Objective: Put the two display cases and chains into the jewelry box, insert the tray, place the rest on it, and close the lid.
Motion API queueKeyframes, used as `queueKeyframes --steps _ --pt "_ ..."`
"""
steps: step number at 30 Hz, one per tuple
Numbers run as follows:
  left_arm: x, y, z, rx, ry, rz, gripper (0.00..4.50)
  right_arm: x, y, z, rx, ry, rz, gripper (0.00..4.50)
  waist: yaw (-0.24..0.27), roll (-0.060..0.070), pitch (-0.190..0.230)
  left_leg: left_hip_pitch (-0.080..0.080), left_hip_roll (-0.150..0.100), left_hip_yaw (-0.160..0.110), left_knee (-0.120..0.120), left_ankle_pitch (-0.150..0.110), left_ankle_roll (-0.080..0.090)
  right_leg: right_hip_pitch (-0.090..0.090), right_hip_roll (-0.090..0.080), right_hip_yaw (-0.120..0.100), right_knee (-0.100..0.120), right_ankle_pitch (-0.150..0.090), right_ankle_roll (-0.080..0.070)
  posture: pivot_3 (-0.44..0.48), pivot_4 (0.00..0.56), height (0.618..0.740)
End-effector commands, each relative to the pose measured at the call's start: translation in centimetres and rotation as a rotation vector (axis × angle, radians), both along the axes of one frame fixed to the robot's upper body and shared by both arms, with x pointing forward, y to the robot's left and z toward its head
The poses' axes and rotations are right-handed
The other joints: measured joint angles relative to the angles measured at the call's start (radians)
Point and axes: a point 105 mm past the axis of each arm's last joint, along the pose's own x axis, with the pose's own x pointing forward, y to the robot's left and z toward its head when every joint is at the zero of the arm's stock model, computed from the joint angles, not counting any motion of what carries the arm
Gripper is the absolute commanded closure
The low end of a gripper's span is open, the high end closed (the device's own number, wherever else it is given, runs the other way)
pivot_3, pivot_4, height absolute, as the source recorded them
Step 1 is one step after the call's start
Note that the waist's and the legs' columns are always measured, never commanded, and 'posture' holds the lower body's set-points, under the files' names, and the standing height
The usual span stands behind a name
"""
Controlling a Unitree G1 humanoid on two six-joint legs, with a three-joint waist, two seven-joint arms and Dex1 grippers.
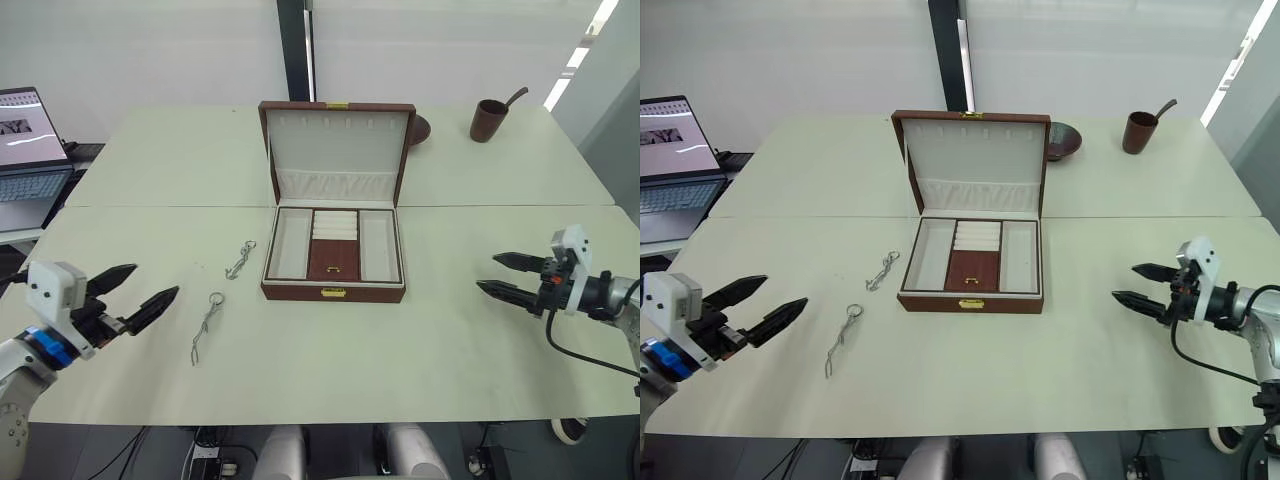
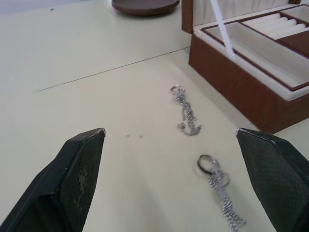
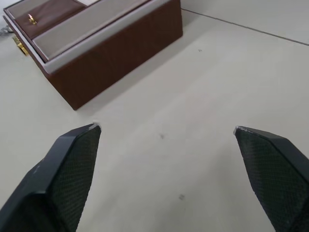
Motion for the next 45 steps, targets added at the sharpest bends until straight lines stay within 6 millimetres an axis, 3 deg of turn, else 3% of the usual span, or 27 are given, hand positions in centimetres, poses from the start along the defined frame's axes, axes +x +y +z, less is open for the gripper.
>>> queueKeyframes --steps 1,9,26,29,38,45 --pt "-0.3 2.9 1.3 0.063 -0.034 0.059 0.0 -0.4 -2.6 0.9 -0.058 -0.058 -0.058 0.02 0.001 0.0 0.0 0.0 0.0 0.0 0.0 0.0 0.0 0.0 0.0 0.0 0.0 0.0 0.0 0.0 0.15 0.74" --pt "-0.5 5.5 0.8 0.073 -0.026 0.12 0.0 -0.6 -4.0 0.3 -0.078 -0.067 -0.113 0.02 -0.001 0.0 0.0 0.0 0.0 0.001 0.0 0.0 0.0 0.0 0.0 0.0 0.0 0.0 0.0 0.0 0.15 0.74" --pt "0.0 5.0 0.1 0.053 -0.038 0.11 0.0 0.0 -2.9 0.9 -0.053 -0.103 -0.095 0.02 0.0 0.0 0.0 0.0 0.0 0.0 0.0 0.0 0.0 0.0 -0.001 0.0 0.0 0.0 0.0 0.0 0.15 0.74" --pt "0.1 4.2 0.0 0.034 -0.047 0.098 0.0 0.0 -1.1 1.6 -0.028 -0.125 -0.033 0.02 0.0 0.0 0.0 0.0 0.001 0.0 0.0 0.0 0.0 0.0 -0.001 0.0 0.0 0.0 0.0 0.0 0.15 0.74" --pt "0.4 0.1 -0.5 -0.044 -0.116 0.106 0.0 -1.5 8.4 6.0 0.084 -0.214 0.3 0.02 0.001 0.0 0.0 0.0 0.006 -0.002 0.0 0.0 0.0 0.0 -0.002 0.0 0.0 0.0 0.0 0.0 0.15 0.74" --pt "0.2 -2.4 -2.0 -0.1 -0.101 0.121 0.0 -2.7 12.7 8.0 0.126 -0.254 0.439 0.02 0.004 -0.001 0.0 -0.001 0.006 -0.002 0.001 0.0 0.0 0.001 -0.001 -0.001 0.0 0.0 0.001 0.0 0.15 0.74"
